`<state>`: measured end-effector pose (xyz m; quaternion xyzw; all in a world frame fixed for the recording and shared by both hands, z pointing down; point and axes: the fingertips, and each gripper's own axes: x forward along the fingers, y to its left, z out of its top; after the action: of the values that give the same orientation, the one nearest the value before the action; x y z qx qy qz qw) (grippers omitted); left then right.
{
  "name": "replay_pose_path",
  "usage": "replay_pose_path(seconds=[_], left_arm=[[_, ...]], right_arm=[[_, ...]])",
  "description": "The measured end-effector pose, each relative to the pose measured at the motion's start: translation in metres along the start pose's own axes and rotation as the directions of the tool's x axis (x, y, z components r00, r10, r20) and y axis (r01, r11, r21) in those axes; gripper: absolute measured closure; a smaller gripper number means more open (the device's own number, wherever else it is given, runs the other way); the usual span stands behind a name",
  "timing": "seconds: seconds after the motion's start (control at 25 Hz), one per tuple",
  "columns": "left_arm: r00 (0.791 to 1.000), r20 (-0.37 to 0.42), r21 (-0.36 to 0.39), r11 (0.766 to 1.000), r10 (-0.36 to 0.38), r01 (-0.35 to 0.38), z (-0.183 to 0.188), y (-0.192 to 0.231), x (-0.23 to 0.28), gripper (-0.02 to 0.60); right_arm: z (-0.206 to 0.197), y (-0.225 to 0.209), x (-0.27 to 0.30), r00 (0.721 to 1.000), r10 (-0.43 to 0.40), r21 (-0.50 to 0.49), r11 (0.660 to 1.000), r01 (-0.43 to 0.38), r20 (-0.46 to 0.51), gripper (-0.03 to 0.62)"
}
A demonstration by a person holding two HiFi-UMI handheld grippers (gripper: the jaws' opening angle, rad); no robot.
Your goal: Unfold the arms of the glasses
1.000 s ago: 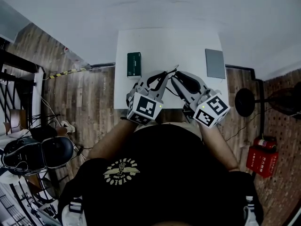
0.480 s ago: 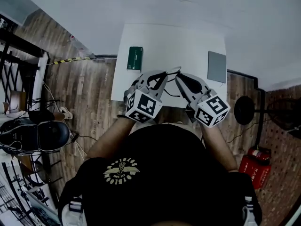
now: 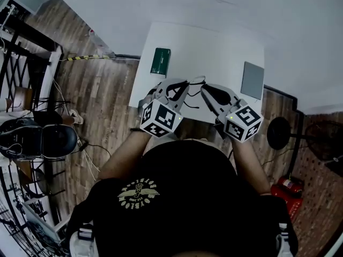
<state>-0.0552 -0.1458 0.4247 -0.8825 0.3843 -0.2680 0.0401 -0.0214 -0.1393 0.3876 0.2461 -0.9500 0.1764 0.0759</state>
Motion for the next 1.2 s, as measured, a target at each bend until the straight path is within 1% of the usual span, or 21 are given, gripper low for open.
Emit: replay_pose_path(seconds=[0.12,0.24,0.36,0.44,0.52,0.64,0.8,0.92,1.04,1.2], left_arm=[[1.000,-0.018,0.034,0.999,-0.017,0.017,-0.006,0.000,-0.003,0.561],[0.999,-0.038,0.091,0.995,-0.033,0.036,-0.008,0.002,-0.005,0.560],[0.997,-0.065,0.160,0.985,-0.053,0.062,-0.009,0.007,-0.005,0.560],[0.995,-0.081,0.212,0.974,-0.067,0.083,-0.012,0.010,-0.004,0.561],[0.993,-0.092,0.270,0.957,-0.080,0.102,-0.017,0.013,-0.002,0.560],[0.988,-0.117,0.329,0.934,-0.102,0.136,-0.021,0.015,-0.003,0.561],[0.979,-0.158,0.431,0.883,-0.129,0.186,-0.032,0.015,-0.001,0.561],[0.972,-0.179,0.474,0.852,-0.152,0.221,-0.035,0.018,-0.003,0.561],[0.966,-0.196,0.521,0.816,-0.171,0.250,-0.039,0.018,-0.003,0.561],[0.956,-0.207,0.556,0.779,-0.207,0.289,-0.044,0.016,-0.001,0.561]], right_arm=[[-0.006,0.003,0.003,0.998,0.015,-0.010,1.000,-0.016,-0.054,0.576],[-0.010,0.003,0.004,0.996,0.019,-0.010,1.000,-0.020,-0.089,0.576],[-0.015,0.002,0.007,0.993,0.013,-0.008,1.000,-0.014,-0.117,0.576],[-0.017,0.002,0.010,0.991,0.005,-0.010,1.000,-0.007,-0.135,0.576],[-0.020,0.002,0.013,0.988,-0.003,-0.009,1.000,0.001,-0.153,0.576],[-0.025,0.003,0.017,0.984,-0.008,0.010,1.000,0.010,-0.175,0.576],[-0.033,0.004,0.023,0.977,-0.027,0.017,0.999,0.031,-0.211,0.576],[-0.040,0.006,0.028,0.970,-0.044,0.020,0.999,0.050,-0.239,0.576],[-0.048,0.007,0.031,0.960,-0.052,0.027,0.998,0.062,-0.276,0.576],[-0.057,0.006,0.031,0.946,-0.054,0.036,0.997,0.069,-0.319,0.575]])
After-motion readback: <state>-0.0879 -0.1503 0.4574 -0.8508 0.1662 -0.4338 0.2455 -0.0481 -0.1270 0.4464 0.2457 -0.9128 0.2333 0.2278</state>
